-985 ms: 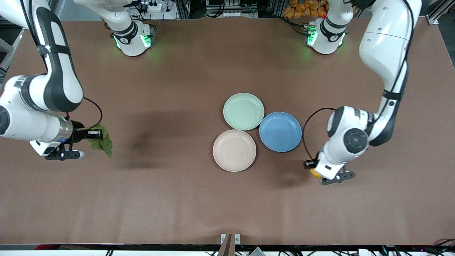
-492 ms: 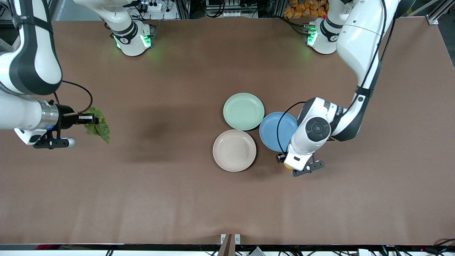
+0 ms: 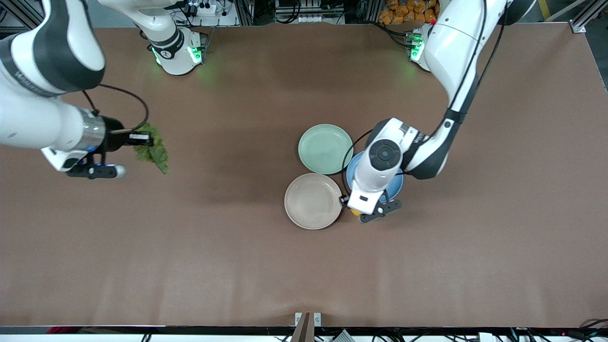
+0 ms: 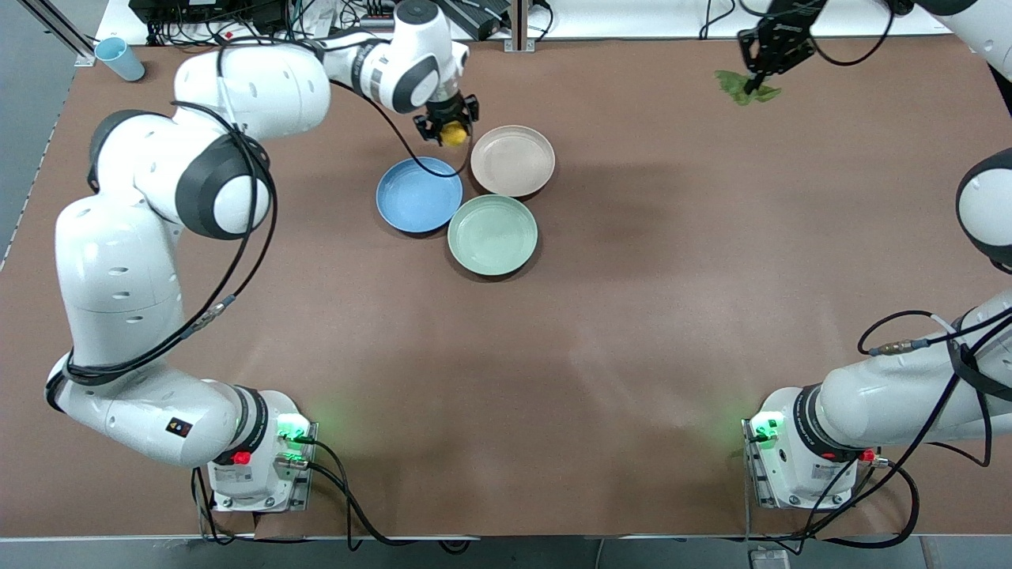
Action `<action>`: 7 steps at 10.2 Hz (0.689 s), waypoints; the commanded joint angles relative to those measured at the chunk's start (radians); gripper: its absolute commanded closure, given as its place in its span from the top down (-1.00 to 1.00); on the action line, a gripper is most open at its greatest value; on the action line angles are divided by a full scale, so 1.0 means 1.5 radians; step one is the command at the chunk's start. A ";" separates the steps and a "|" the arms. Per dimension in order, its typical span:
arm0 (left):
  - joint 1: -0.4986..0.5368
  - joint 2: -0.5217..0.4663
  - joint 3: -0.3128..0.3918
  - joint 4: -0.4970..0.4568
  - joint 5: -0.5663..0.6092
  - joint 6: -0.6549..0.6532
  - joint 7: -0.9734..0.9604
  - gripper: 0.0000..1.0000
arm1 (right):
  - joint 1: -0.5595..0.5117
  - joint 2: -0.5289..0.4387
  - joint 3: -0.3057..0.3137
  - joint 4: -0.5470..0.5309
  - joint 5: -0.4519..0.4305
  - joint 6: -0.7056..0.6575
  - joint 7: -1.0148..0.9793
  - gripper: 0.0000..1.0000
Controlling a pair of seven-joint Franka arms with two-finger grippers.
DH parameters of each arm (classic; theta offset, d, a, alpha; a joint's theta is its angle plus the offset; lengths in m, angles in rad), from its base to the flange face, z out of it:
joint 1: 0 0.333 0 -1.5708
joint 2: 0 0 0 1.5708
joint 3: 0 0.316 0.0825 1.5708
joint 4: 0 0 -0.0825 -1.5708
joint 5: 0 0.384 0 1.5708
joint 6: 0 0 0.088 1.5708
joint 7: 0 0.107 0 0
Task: Place lemon and lettuce in plates
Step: 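Carry the lemon to the white plate while the right gripper carries lettuce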
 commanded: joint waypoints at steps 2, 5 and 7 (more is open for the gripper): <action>-0.082 0.049 0.018 0.018 -0.003 0.086 -0.077 -1.00 | 0.000 -0.004 0.106 -0.019 0.005 0.046 0.135 -1.00; -0.117 0.064 0.043 0.018 -0.006 0.114 -0.096 0.19 | 0.010 0.000 0.183 -0.049 0.007 0.118 0.243 -1.00; -0.123 0.058 0.044 0.017 0.006 0.114 -0.093 1.00 | 0.014 0.000 0.233 -0.053 0.008 0.149 0.302 -1.00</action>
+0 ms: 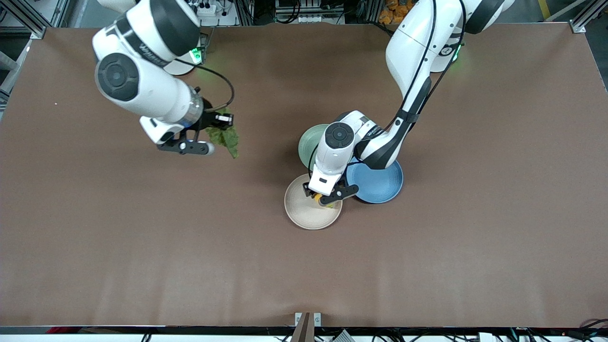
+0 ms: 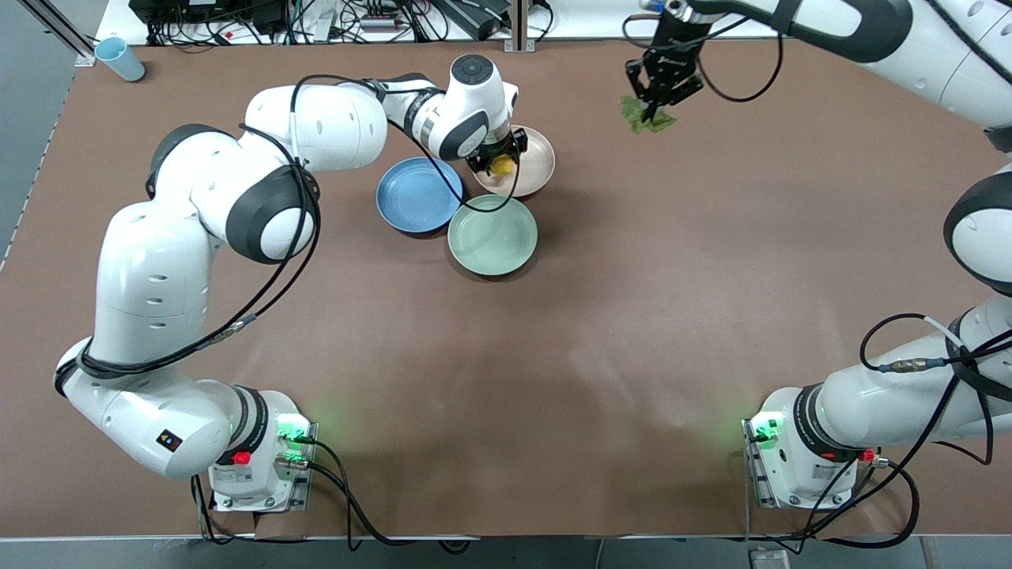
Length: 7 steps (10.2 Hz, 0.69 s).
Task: Place lemon and lettuce in plates
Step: 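Carry the lemon to the white plate while the right gripper carries lettuce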
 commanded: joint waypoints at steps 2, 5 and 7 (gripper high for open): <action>0.003 -0.020 0.013 0.011 0.007 -0.002 -0.007 1.00 | 0.005 -0.003 0.078 -0.063 0.009 0.116 0.105 -1.00; 0.065 -0.046 0.013 0.002 0.008 -0.014 0.015 1.00 | 0.014 0.012 0.125 -0.157 0.009 0.291 0.157 -1.00; 0.128 -0.068 0.012 0.000 0.008 -0.072 0.090 1.00 | 0.043 0.059 0.129 -0.156 0.008 0.385 0.232 -1.00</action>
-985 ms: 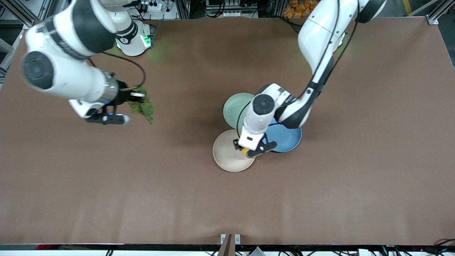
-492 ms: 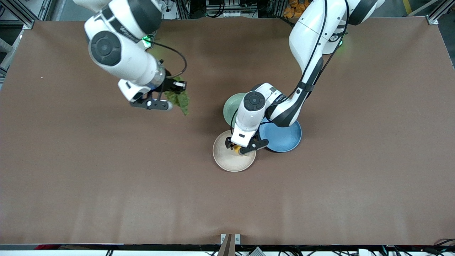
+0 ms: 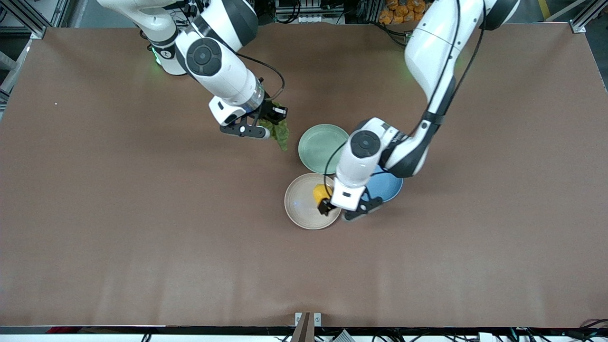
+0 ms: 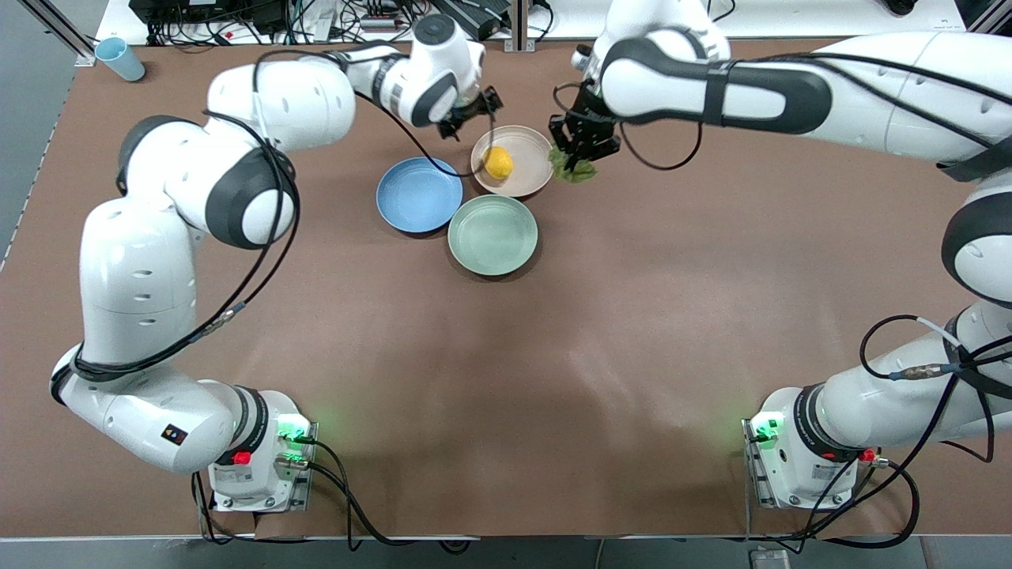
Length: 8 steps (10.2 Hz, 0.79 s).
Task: Place lemon and lettuce in plates
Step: 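Carry the lemon to the white plate while the right gripper carries lettuce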
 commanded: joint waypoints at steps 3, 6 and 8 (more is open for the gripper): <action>0.144 -0.054 -0.005 -0.023 0.007 -0.106 0.198 1.00 | 0.073 0.097 0.005 0.002 -0.001 0.174 0.118 -1.00; 0.229 -0.077 -0.007 -0.048 0.006 -0.108 0.308 1.00 | 0.129 0.166 -0.009 0.008 -0.121 0.238 0.245 -1.00; 0.275 -0.099 -0.013 -0.094 -0.004 -0.106 0.345 1.00 | 0.154 0.253 -0.015 0.049 -0.278 0.255 0.368 -1.00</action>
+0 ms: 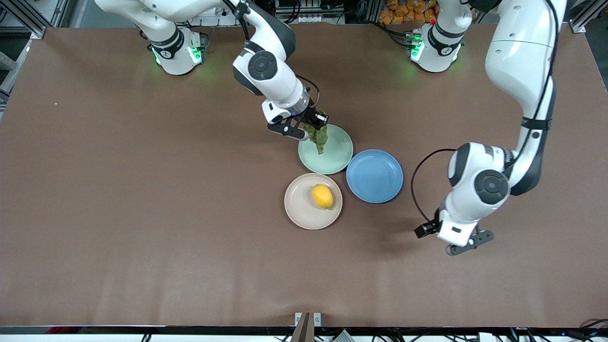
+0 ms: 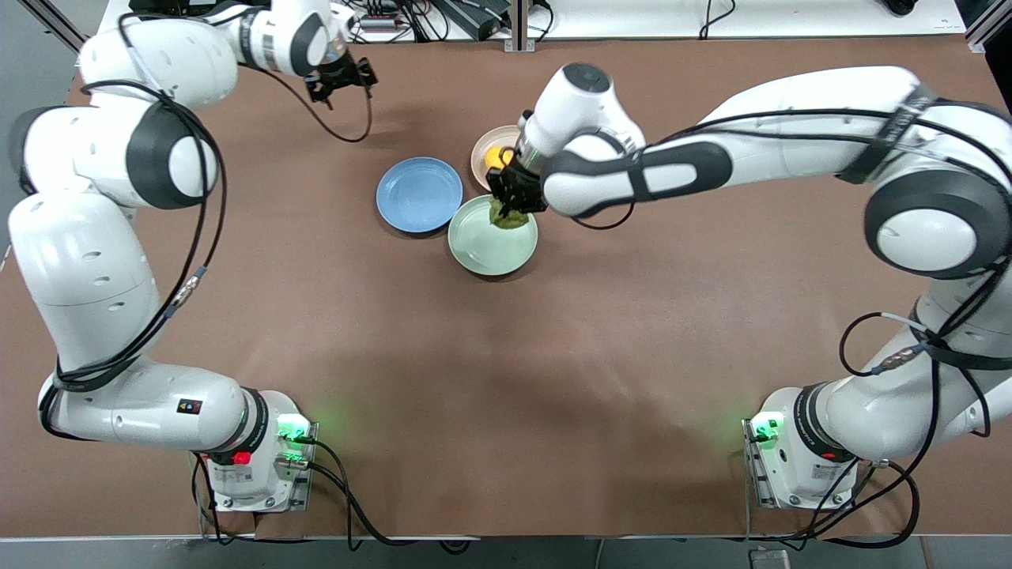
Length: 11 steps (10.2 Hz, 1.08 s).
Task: Place lemon and lettuce in plates
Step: 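Carry the lemon to the white plate while the right gripper carries lettuce, then lower the lettuce onto the pale green plate and open the right gripper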
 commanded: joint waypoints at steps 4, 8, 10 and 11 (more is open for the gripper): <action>0.045 -0.101 -0.032 -0.166 -0.024 0.039 0.014 1.00 | 0.026 0.147 -0.005 0.087 -0.238 0.021 0.203 -0.06; 0.045 -0.240 -0.041 -0.366 -0.025 0.124 0.006 1.00 | 0.011 0.094 -0.005 0.087 -0.224 0.009 0.217 1.00; 0.064 -0.299 -0.041 -0.423 -0.025 0.124 0.007 1.00 | -0.016 0.028 -0.004 0.071 -0.219 0.005 0.214 1.00; 0.068 -0.320 -0.041 -0.443 -0.025 0.124 0.008 1.00 | -0.037 -0.023 -0.003 0.044 -0.172 0.010 0.202 1.00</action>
